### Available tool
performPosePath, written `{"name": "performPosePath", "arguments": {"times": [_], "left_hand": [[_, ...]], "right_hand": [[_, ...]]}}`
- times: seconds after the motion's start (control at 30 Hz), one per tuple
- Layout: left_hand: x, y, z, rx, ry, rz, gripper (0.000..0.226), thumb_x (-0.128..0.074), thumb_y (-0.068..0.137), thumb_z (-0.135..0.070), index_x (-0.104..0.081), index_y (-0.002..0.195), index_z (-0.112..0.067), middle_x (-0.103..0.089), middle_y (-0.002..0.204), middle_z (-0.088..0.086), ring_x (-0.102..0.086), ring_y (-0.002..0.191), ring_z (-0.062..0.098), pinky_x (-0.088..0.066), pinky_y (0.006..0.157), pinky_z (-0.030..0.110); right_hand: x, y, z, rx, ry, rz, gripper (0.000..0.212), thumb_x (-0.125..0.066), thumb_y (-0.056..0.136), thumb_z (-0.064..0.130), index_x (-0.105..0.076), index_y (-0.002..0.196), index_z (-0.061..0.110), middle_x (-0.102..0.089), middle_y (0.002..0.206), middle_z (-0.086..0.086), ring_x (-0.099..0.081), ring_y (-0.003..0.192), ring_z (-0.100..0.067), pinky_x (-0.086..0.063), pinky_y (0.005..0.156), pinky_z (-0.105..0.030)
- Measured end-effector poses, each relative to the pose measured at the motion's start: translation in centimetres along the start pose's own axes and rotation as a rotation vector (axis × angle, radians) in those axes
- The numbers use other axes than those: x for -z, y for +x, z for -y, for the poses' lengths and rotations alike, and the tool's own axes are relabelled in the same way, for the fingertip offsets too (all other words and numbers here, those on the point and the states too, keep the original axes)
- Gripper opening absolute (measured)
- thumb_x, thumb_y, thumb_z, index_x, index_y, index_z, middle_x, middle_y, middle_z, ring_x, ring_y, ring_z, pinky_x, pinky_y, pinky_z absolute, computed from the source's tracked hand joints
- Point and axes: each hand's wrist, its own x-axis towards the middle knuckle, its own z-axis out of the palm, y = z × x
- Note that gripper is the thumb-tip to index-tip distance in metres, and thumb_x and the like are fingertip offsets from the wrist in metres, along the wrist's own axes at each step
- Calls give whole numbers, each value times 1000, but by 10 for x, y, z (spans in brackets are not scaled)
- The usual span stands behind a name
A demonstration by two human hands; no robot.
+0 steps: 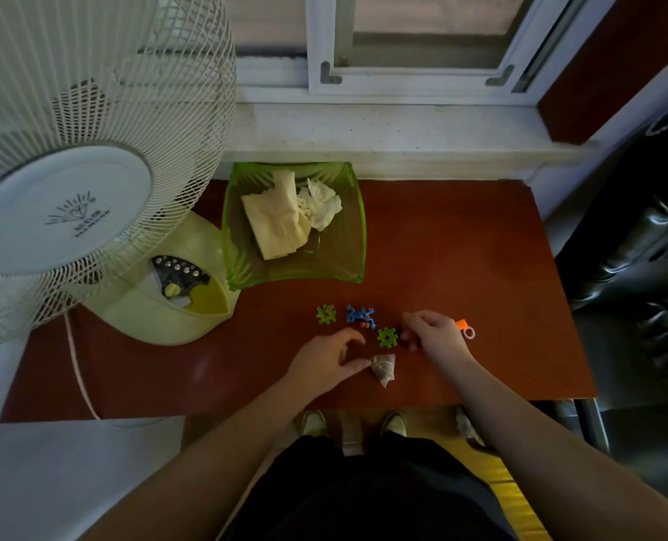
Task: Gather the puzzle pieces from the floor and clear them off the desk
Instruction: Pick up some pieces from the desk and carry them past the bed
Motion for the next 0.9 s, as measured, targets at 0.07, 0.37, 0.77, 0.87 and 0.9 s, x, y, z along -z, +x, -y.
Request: {"name": "performPosePath", "arguments": {"times": [0.07,0.37,0.77,0.87,0.9], "left_hand": [[-5,3,-9,-66,92,-2,37,-59,89,-46,-53,122,-31,-48,63,-11,-49,57,4,-35,51,22],[2,6,6,-24,243,-110,37,-57,92,-40,-51,126,-27,-46,64,-14,-49,56,2,-29,45,17],[10,3,20,7,288,-64,37,-61,90,-41,-52,123,-27,-64,87,-6,-62,76,12,-30,50,18],[7,5,20,15,303,-53,30,-59,92,-40,-53,118,-27,-50,71,-13,-52,63,7,-29,48,20],[6,6,21,16,310,-53,28,-58,92,-40,-54,117,-27,-49,71,-14,-51,62,6,-30,48,20]], "right_hand": [[5,3,-5,116,-245,-29,18,-61,92,31,-71,97,18,-71,75,-1,-59,50,-7,-46,48,-19],[-9,8,-7,369,-1188,51,50,-58,90,43,-44,137,33,-70,102,-2,-69,81,-23,-56,61,-36],[-16,19,17,281,-1190,168,31,-61,86,37,-54,111,19,-62,92,-2,-64,85,-26,-50,64,-35],[-13,20,8,279,-1049,180,25,-58,86,39,-59,106,22,-63,87,-3,-64,78,-25,-53,64,-37],[-12,21,5,273,-963,180,22,-58,86,39,-61,102,24,-65,86,-3,-64,75,-24,-53,63,-37]]}}
